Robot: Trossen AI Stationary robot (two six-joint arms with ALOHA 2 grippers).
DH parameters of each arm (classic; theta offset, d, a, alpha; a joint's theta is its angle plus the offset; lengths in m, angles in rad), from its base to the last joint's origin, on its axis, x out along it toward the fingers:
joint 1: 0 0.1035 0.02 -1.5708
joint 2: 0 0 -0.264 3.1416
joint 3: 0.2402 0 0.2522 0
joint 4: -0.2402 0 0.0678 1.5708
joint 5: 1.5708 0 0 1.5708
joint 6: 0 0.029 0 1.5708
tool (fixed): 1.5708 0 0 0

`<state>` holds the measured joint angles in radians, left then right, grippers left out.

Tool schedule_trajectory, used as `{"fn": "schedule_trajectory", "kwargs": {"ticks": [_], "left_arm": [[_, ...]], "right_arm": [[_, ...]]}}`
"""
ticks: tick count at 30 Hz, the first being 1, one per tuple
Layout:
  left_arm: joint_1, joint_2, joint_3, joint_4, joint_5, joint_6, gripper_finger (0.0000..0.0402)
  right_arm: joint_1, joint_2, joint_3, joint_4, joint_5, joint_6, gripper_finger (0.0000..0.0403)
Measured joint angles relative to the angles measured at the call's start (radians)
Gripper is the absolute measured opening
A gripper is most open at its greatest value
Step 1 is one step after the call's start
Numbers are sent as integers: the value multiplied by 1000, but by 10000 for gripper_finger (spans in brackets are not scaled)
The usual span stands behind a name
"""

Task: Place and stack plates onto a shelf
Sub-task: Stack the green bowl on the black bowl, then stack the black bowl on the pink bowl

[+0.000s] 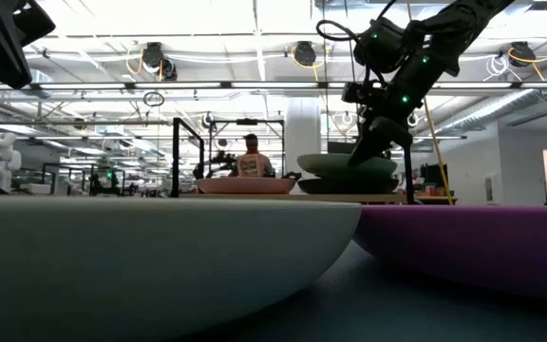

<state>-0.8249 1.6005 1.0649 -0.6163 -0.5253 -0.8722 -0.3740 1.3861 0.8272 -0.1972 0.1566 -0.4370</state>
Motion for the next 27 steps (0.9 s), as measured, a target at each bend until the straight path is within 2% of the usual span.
{"fn": "schedule_trajectory", "kwargs": {"ticks": [12, 27], "left_arm": [[0, 0, 0, 7, 0, -2, 46], [0, 0, 0, 25, 0, 3, 46]], "right_arm": [[0, 0, 0, -1, -2, 5, 19], [38, -37, 0, 4, -1, 37, 104]]}}
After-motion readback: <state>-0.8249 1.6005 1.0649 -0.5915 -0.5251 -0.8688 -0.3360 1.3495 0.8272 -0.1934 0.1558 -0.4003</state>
